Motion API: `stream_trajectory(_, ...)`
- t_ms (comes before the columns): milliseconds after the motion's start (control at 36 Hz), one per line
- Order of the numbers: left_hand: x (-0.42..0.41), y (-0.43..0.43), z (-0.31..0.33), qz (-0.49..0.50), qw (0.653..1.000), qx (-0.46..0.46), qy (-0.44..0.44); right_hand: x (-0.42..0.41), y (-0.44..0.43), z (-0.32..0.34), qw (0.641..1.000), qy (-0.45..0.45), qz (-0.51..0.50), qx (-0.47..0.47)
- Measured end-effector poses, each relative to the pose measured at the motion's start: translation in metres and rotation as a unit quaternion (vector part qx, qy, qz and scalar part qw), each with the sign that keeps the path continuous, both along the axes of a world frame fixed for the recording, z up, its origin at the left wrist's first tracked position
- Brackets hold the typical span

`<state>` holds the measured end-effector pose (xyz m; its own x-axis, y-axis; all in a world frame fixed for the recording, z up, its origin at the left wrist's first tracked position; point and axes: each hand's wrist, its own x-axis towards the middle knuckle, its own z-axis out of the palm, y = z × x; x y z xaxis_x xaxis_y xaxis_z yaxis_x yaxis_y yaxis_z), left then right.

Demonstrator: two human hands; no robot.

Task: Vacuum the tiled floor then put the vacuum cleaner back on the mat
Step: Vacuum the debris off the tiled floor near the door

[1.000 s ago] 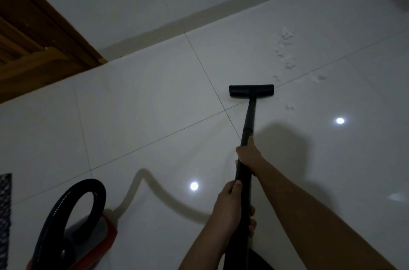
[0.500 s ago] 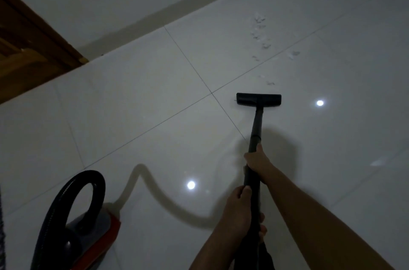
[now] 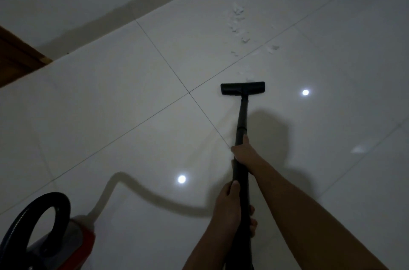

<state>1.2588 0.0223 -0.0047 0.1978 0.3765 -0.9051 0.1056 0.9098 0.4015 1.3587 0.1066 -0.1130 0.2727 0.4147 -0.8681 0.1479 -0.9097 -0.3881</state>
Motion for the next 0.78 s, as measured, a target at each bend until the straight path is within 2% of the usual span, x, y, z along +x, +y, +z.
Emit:
stream_trajectory(111, 0.027, 0.035, -0.003, 0.041, 0.999, -0.018, -0.002, 0.025, 0.039, -0.004, 0.999, 0.010, 0.010, 0.036)
stream_trajectory(389, 0.077, 0.129, -0.016, 0.069, 0.997, -0.010, -0.023, 0.076, 0.143, -0.018, 0.997, -0.005, 0.072, 0.041)
stream_trajectory(556, 0.089, 0.199, -0.024, 0.075, 0.997, -0.022, -0.029, 0.088, 0.212, -0.025, 0.998, -0.012, 0.057, 0.039)
stream_trajectory(778, 0.108, 0.305, -0.035, 0.082, 0.995, -0.015, -0.051, 0.102, 0.325, -0.023, 0.997, -0.024, 0.074, -0.019)
